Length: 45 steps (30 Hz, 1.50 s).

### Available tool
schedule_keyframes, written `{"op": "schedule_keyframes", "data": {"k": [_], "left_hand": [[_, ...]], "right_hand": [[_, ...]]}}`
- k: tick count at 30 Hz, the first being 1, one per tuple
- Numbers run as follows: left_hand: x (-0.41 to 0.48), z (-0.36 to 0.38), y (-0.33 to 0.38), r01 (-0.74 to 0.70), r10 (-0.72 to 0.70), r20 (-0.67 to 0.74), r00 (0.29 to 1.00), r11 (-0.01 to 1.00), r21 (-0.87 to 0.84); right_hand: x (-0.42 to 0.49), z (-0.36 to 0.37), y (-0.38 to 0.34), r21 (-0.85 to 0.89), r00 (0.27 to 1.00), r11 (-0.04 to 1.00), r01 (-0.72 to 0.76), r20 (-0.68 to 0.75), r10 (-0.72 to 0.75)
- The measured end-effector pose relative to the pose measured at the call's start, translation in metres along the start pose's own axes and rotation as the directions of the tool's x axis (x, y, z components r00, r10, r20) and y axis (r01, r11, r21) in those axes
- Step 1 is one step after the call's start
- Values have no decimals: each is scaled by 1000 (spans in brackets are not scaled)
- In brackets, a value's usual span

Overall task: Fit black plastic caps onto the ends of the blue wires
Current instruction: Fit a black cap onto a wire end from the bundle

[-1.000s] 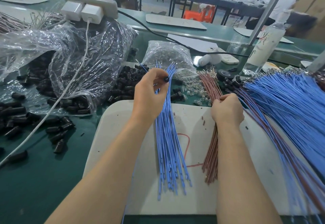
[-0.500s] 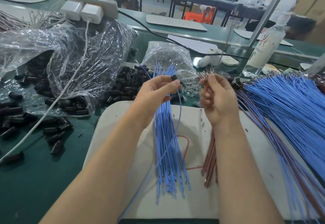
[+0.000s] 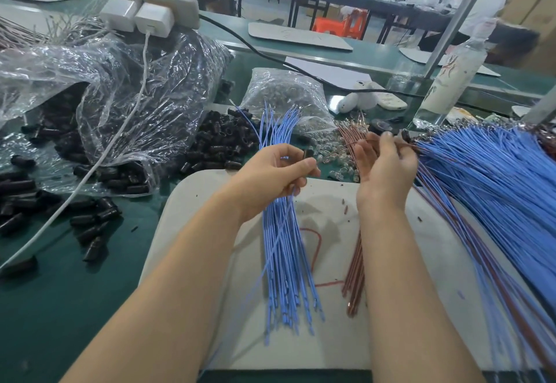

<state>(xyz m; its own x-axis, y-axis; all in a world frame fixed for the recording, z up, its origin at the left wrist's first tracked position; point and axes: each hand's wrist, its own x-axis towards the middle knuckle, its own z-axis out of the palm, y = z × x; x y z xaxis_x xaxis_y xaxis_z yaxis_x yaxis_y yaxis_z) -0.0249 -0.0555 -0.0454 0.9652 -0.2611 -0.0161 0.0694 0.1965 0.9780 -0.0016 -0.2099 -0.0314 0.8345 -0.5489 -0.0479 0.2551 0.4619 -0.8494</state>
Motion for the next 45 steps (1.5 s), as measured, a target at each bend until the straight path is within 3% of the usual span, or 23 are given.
{"op": "schedule_keyframes", "data": {"k": [2,4,6,8,11,17,22,28,39,45], "left_hand": [[3,-1,0,-54,50,-94,994,998,-38],[5,-3,-1,-103,107,-205,973,994,34],[7,-5,-3,-126,176,-277,945,973,191],[7,-5,-5,-134,218,-295,930,950,281],[8,-3,-6,-122,216,-290,932,943,308],[8,-7,-6,-92,201,-315,928,940,328],[4,-3,-9,-114,327,-243,913,778,618],[2,-3,-8,-140,399,-180,899,652,746],[2,-4,-11,-133,436,-171,884,585,800],[2,-4,-12,-107,419,-188,888,588,802]], "right_hand": [[-7,6,5,-235,978,971,-40,191,87],[-18,14,15,-431,884,902,-34,408,228],[-26,19,24,-459,821,888,-23,499,279],[-26,20,26,-438,860,898,23,467,206],[-18,15,20,-389,951,914,115,309,12],[-14,11,14,-222,974,966,134,210,-87],[-18,11,10,-187,956,959,214,240,-167],[-21,12,11,-243,936,925,291,271,-223],[-25,12,15,-472,824,683,557,418,-383],[-26,12,14,-494,818,656,570,417,-397]]}}
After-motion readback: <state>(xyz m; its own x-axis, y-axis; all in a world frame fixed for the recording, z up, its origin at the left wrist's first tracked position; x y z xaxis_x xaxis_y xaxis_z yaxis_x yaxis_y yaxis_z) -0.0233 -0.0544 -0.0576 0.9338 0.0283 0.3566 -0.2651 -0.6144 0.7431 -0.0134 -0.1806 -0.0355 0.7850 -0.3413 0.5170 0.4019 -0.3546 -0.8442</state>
